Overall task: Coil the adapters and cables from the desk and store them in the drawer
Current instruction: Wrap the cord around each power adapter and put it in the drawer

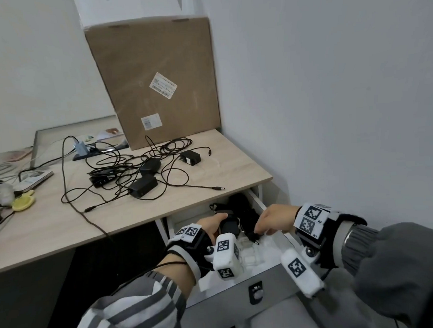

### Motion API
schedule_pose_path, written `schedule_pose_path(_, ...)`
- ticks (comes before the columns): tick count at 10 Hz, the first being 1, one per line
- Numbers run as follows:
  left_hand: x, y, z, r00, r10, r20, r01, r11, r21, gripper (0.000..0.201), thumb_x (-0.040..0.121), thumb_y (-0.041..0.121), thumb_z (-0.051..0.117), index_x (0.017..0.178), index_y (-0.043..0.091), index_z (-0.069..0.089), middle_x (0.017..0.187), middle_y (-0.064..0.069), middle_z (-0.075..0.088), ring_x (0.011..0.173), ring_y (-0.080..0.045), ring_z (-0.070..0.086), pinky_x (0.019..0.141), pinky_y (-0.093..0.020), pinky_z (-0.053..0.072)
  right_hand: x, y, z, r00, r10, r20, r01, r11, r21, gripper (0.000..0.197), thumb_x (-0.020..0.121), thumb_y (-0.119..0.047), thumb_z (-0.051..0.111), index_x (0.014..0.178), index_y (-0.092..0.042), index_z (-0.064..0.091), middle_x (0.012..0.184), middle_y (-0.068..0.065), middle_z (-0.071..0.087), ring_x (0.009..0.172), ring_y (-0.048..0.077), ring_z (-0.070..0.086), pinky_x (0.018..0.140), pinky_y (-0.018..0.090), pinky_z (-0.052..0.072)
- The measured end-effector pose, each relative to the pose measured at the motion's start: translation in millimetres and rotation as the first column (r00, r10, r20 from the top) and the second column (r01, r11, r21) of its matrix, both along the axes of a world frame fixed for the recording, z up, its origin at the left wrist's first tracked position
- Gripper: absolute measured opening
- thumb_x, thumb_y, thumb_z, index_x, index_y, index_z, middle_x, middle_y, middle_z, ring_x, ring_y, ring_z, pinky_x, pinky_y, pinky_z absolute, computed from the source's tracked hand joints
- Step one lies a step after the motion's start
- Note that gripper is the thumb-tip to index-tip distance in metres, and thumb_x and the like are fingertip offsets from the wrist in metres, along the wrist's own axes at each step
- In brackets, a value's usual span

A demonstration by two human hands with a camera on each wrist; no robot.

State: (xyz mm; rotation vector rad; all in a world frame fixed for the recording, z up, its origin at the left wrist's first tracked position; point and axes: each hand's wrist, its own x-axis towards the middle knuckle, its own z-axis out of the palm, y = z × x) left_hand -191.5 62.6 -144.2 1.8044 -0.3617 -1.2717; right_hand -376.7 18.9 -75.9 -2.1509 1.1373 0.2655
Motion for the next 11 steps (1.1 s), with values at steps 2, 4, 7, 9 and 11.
schedule_pose_path(2, -6.8, -10.2, -4.7, 0.998, -0.021, 0.066, 0.014, 0.994, 0.111, 0.026, 0.098, 0.023, 0.050, 0.094, -0.002, 0.053, 0.068, -0.013, 0.053, 0.062, -0.021, 0.048, 0.049, -0.030, 0.041, -10.2, 0.3, -17.6, 0.995, 0.065, -0.080, -0.045, 0.971, 0.235, 0.029, 0.095, -0.035, 0.048, 0.083, -0.018, 0.069, 0.093, -0.001, 0.070, 0.072, 0.008, 0.061, 0.056, 0.017, 0.040)
schedule_pose_path(4, -5.5, -35.6, -24.9, 0.982, -0.047, 0.180, 0.019, 0.987, 0.159, 0.033, 0.100, 0.030, 0.049, 0.093, -0.002, 0.056, 0.086, -0.017, 0.061, 0.070, -0.024, 0.054, 0.050, -0.027, 0.035, -13.9, -1.4, -17.2, 0.985, 0.163, -0.065, -0.148, 0.970, 0.191, 0.019, 0.083, -0.037, 0.069, 0.084, -0.019, 0.074, 0.070, -0.009, 0.065, 0.061, 0.006, 0.055, 0.057, 0.017, 0.041)
schedule_pose_path(7, 11.3, -51.6, -58.0, 0.965, -0.161, 0.207, 0.143, 0.985, 0.100, 0.054, 0.095, 0.037, 0.055, 0.134, -0.001, 0.048, 0.133, -0.018, 0.055, 0.111, -0.028, 0.061, 0.090, -0.036, 0.053, -11.5, 0.9, -20.7, 0.986, 0.163, -0.029, -0.159, 0.980, 0.118, 0.024, 0.080, -0.042, 0.071, 0.073, -0.019, 0.071, 0.068, -0.005, 0.060, 0.070, 0.013, 0.053, 0.071, 0.028, 0.046)
schedule_pose_path(9, 11.1, -38.2, -31.7, 0.953, -0.212, 0.216, 0.166, 0.963, 0.212, 0.076, 0.087, 0.065, 0.048, 0.123, -0.001, 0.056, 0.111, -0.018, 0.066, 0.094, -0.028, 0.063, 0.082, -0.033, 0.048, -11.9, 3.5, -17.4, 0.989, 0.149, -0.017, -0.144, 0.974, 0.176, 0.023, 0.083, -0.041, 0.068, 0.073, -0.022, 0.073, 0.070, -0.009, 0.066, 0.068, 0.008, 0.057, 0.077, 0.027, 0.050)
schedule_pose_path(11, 5.0, -10.0, -6.9, 0.996, -0.013, 0.089, 0.013, 1.000, 0.004, 0.050, 0.102, 0.029, 0.042, 0.140, -0.003, 0.039, 0.144, -0.022, 0.043, 0.131, -0.035, 0.045, 0.076, -0.031, 0.041, -8.1, 9.2, -7.8, 0.985, 0.163, -0.056, -0.150, 0.972, 0.181, 0.023, 0.089, -0.038, 0.062, 0.086, -0.017, 0.072, 0.071, -0.009, 0.064, 0.064, 0.005, 0.056, 0.053, 0.013, 0.041)
